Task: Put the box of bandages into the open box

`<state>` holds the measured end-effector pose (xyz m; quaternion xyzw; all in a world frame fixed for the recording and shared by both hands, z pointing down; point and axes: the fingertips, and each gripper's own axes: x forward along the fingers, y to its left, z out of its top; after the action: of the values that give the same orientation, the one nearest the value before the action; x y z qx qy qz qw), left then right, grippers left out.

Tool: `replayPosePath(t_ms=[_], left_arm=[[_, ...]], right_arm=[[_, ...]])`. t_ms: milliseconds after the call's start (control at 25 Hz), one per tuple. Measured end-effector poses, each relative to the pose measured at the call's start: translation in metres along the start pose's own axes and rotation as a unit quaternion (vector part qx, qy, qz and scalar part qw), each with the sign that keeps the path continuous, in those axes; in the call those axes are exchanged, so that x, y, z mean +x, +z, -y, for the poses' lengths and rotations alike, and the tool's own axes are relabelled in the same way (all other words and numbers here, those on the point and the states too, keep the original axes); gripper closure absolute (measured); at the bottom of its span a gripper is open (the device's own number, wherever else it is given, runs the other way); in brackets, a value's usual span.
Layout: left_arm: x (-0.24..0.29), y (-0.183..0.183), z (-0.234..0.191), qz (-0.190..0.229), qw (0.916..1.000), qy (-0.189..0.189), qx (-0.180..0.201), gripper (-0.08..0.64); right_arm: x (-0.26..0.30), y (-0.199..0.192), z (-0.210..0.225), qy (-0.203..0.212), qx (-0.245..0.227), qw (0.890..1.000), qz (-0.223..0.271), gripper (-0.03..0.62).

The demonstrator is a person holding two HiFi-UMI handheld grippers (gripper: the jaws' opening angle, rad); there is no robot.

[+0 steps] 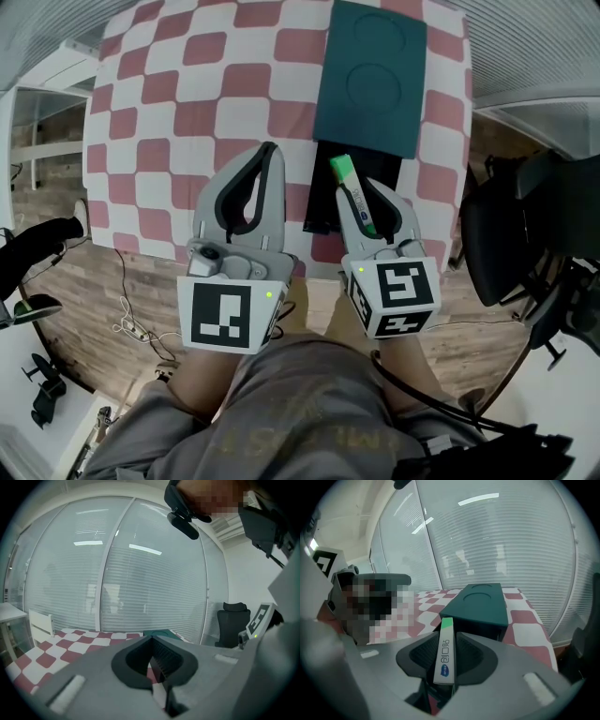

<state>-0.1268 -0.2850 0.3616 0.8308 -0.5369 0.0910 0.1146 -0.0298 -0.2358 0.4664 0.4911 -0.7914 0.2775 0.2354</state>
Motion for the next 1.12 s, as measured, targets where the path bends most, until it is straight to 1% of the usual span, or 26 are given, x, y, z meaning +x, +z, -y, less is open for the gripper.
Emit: replayPosePath(t_ms=[200,320,480,640,720,1120], left_arm=[[-0.002,0.000,-0.002,0.001,1.0000,0.003,0.000,0.560],[-0.001,0.000,-0.002,0.000,1.0000,0.004,-0.001,0.560],[0.000,-0.001,0.001,-0.003,1.0000,0.002,-0.002,0.560],[0.003,-0.001,0.002,-0.003,1.0000,0.000,-0.001,0.560],[0.005,-0.002,0.003,-0.004,1.0000,-0.002,-0.001,0.560],[0.009,0.001,0.017,-0.002,0.9999,-0.012,0.003,0.560]], right_arm=[[0.000,0.002,-0.003,0.004,-0.007,1.000,0.005,0.425],[-0.001,0.002,-0.002,0.002,-0.012,1.000,0.010,0.434],[-0.002,0.002,0.001,0.000,-0.005,1.000,0.017,0.448],[-0.006,0.003,0.012,-0.024,-0.018,0.999,0.018,0.449],[-0.008,0.002,0.020,-0.034,-0.018,0.999,0.018,0.449],[-0.017,0.000,0.037,-0.050,-0.007,0.998,0.027,0.454]])
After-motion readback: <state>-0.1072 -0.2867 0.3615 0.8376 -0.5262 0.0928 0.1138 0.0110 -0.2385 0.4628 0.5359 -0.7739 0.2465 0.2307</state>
